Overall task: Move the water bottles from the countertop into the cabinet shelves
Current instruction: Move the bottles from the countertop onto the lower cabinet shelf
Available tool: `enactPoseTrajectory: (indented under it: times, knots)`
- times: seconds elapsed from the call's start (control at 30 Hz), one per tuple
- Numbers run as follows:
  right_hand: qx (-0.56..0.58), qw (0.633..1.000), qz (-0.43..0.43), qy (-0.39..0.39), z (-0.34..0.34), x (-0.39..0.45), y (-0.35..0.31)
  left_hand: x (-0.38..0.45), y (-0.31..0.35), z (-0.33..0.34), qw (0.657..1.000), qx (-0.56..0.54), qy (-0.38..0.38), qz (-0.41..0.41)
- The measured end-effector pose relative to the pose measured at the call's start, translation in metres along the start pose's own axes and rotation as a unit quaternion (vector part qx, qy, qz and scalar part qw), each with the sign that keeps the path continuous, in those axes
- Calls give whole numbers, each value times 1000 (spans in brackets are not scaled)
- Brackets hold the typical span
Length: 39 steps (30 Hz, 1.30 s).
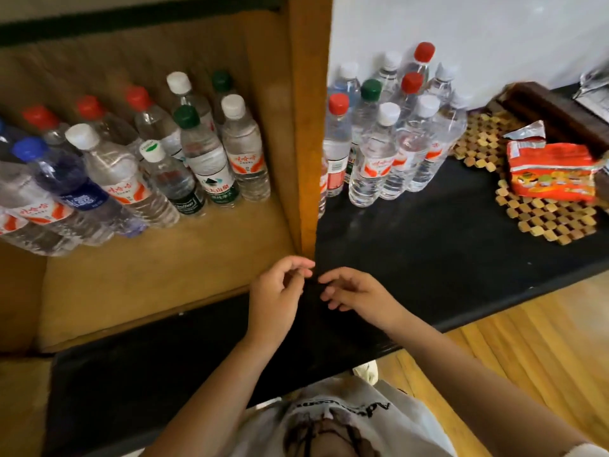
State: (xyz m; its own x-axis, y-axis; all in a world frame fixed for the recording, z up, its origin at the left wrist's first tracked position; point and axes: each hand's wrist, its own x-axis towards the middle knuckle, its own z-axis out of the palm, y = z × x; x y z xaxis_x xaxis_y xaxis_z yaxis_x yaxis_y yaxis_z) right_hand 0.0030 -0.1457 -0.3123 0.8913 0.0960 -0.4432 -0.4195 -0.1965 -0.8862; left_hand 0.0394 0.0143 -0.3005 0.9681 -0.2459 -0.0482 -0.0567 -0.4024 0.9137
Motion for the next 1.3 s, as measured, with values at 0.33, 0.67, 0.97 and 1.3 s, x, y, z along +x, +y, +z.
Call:
enactPoseTrajectory:
  times: [0.33, 0.67, 0.97, 1.3]
  knots:
    - [44, 979, 34, 198, -143, -30, 39, 1, 32, 80, 999, -13, 18, -32]
    - [38, 954, -15, 296, -231, 25, 18, 74, 87, 120, 967, 12, 253, -18]
    - [-17, 940, -142, 311, -273, 81, -36, 148, 109, 97, 946, 126, 298, -34]
    - [-45, 952, -193, 233, -275, 93, -33, 133, 103, 102, 939, 144, 311, -5]
